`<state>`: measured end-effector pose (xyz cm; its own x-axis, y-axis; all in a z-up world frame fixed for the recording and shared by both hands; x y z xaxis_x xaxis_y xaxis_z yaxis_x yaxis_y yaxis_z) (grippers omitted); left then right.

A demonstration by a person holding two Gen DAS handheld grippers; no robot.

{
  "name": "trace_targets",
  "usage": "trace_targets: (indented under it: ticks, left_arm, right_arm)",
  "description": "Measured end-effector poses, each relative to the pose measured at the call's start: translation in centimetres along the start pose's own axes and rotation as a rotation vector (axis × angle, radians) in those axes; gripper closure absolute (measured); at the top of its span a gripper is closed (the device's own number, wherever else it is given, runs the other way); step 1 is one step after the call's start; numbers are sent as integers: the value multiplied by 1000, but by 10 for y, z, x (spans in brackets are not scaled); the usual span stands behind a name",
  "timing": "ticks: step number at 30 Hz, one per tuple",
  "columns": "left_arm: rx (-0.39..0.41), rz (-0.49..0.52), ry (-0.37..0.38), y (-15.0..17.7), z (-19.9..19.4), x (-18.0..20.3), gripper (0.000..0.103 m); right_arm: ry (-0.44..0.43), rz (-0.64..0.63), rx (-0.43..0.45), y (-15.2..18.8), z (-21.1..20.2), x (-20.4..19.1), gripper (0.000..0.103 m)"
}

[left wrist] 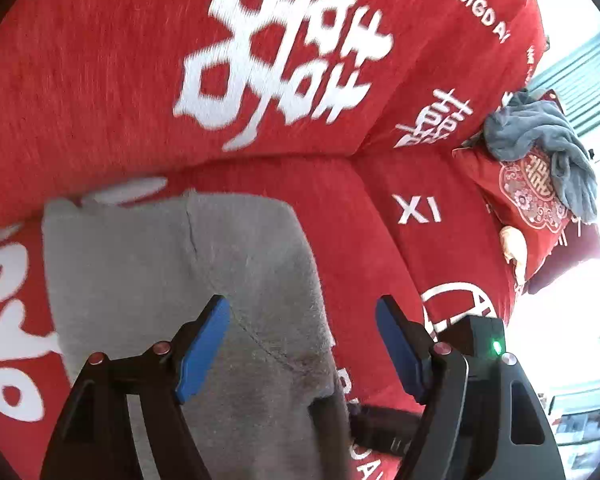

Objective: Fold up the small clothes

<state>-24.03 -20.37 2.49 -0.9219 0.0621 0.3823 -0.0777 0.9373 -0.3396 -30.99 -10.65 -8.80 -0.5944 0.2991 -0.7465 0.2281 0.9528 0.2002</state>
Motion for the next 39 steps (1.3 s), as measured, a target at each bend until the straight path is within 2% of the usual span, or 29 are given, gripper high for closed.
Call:
trace_targets:
  ticks: [2,3,4,6,8,10,12,13,14,15,16,17,21,23,24,28,29,30,31,36,39]
  left_arm:
    - [15,-5,-51,1,-10,-13,27]
    - [18,-13,-82,3,-14,-23,27]
    - [20,-29,-132,7,-20,-41,27]
    - [9,-69,-203,17,-25,-72,27]
    - [-28,-122,-269,32,-28,-104,27]
    - [-66,-170,-332,50,-29,-131,27]
    - [-87,-185,-367,63,-29,-144,27]
    - [-103,-191,-381,70,-28,-150,27]
    - [-108,-194,-383,73,-27,-153,27]
    - [-110,-196,-380,76,-27,-153,27]
    - [-107,-195,-377,78,-28,-152,27]
    - [-104,-187,-376,78,-30,-150,27]
    - [-99,-127,-392,75,-23,-137,27]
    - [-103,-102,-398,75,-16,-135,23]
    - [-106,-98,-410,77,-14,-137,15]
    - [-113,-119,-395,80,-17,-142,14]
    - [-116,-117,-396,82,-20,-143,14]
    - [-124,-115,-393,85,-23,-143,14]
    - [-130,-115,-387,88,-25,-143,14]
    - [-187,-141,-289,111,-35,-130,14]
    - [-230,-168,-227,131,-35,-121,14]
  right_arm:
    - [-61,56,26,-10,-9,4,76]
    - [-98,87,34,-13,-14,6,71]
    - [-161,140,47,-19,-20,10,67]
    - [-241,210,65,-29,-28,14,52]
    - [-325,270,82,-40,-36,18,45]
    - [-358,275,61,-46,-36,14,45]
    - [-318,218,32,-44,-24,4,45]
    - [-249,156,6,-46,-19,-4,45]
    - [-198,113,-6,-44,-13,-8,50]
    - [-118,48,-9,-40,-4,-11,79]
    - [1,-44,-5,-41,1,-14,89]
    - [53,-100,6,-42,0,-19,89]
    - [82,-243,67,-41,-18,-36,89]
    - [133,-222,71,-46,-14,-25,89]
    - [164,-208,71,-48,-10,-21,89]
    - [194,-168,77,-48,-8,0,89]
    - [200,-166,81,-50,-10,2,87]
    - [213,-168,84,-50,-10,4,79]
    - [227,-172,89,-47,-15,4,75]
    - [177,-209,74,-19,-42,-6,64]
    - [142,-245,47,4,-54,-13,64]
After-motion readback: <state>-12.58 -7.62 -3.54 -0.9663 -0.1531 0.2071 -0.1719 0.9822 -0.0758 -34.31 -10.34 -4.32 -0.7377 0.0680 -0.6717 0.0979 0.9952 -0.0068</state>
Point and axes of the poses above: each gripper's, at about its wrist camera, not at the fingertips, and z roughly the way its jaws point, x to its right, y to its underside, the point moved 8 cm from there along z, roughly the way its jaws point, and after that the axes turned 6 degrees about z, right-handed, at the moved point
